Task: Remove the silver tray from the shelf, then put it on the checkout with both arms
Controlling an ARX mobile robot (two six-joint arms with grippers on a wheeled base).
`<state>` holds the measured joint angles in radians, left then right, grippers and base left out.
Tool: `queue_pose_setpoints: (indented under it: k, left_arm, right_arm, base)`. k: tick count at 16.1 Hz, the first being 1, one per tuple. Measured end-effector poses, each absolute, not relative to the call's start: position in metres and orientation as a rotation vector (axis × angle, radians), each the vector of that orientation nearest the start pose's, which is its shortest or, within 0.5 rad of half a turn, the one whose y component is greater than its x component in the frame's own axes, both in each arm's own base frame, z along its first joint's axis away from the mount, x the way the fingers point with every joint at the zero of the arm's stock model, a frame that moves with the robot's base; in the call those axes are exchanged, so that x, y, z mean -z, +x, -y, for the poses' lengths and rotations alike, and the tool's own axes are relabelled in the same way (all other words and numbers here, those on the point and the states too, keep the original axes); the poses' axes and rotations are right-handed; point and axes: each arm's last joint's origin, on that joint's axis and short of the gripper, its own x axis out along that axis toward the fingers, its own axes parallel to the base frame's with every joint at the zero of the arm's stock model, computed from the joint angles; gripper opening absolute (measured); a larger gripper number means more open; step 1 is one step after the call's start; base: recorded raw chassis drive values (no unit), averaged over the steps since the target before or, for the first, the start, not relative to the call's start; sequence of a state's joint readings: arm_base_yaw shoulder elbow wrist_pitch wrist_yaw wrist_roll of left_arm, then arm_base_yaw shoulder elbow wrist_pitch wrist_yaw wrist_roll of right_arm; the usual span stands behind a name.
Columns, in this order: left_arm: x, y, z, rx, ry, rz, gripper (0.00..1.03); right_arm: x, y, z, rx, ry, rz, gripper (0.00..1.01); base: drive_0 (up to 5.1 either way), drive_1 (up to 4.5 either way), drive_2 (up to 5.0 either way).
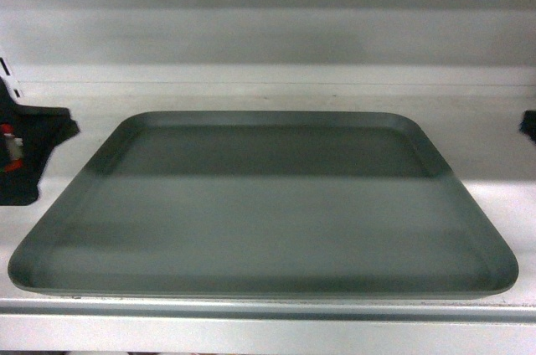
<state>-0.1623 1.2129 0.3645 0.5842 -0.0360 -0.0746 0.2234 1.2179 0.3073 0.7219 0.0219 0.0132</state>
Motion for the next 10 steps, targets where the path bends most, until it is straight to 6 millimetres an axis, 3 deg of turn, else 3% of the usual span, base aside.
queue_pose_setpoints:
  k: [4, 10]
  left_arm:
    - [-0.153, 0.278, 0.039, 0.153, -0.023, -0.41, 0.98]
    - [-0.135, 0.293, 0.032, 0.125, 0.025, -0.456, 0.98]
  right_arm:
    - [-0.147, 0.26, -0.068, -0.201, -0.059, -0.313, 0.98]
    - [-0.14, 0.296, -0.065, -0.13, -0.01, -0.46, 0.98]
  base:
    - [0.0, 0.0, 0.0]
    - [0.0, 0.0, 0.0]
